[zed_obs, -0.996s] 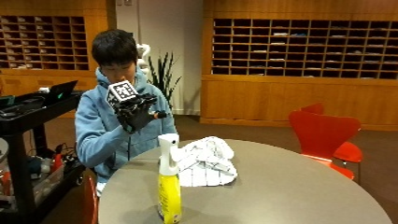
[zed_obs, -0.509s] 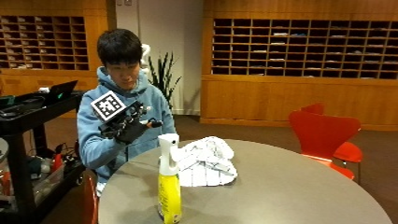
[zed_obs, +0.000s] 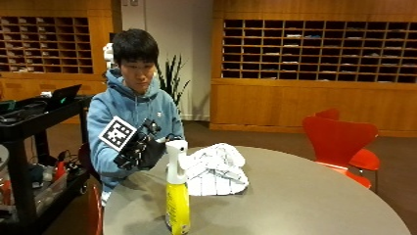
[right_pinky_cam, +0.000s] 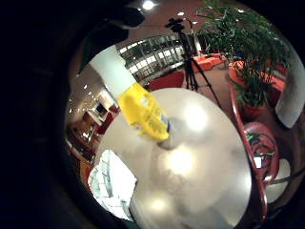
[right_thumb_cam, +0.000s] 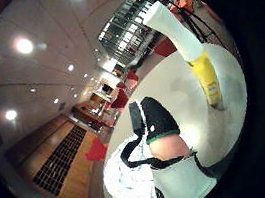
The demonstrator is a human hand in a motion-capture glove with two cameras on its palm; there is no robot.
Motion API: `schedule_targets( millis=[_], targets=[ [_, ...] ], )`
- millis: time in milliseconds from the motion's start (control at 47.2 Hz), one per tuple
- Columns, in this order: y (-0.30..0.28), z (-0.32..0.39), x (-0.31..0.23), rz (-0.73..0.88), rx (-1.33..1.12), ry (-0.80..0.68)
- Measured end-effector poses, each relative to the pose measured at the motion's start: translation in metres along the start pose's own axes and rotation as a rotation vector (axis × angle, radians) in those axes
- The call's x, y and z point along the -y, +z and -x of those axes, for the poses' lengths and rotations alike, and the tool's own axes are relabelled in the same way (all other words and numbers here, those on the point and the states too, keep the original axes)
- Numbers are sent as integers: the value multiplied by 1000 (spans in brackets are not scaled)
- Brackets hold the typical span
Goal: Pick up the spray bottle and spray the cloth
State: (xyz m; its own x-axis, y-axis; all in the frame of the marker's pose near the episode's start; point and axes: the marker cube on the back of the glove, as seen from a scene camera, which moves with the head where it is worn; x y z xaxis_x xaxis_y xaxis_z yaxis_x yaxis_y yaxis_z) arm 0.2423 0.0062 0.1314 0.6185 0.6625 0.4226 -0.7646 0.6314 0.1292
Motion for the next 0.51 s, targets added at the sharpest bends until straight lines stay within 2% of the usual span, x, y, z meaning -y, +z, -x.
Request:
schedule_targets(
  millis=[318, 509],
  targets=[
    [43, -19, 48, -46, 161, 189],
    [58, -22, 50, 0, 190, 241]
  ],
)
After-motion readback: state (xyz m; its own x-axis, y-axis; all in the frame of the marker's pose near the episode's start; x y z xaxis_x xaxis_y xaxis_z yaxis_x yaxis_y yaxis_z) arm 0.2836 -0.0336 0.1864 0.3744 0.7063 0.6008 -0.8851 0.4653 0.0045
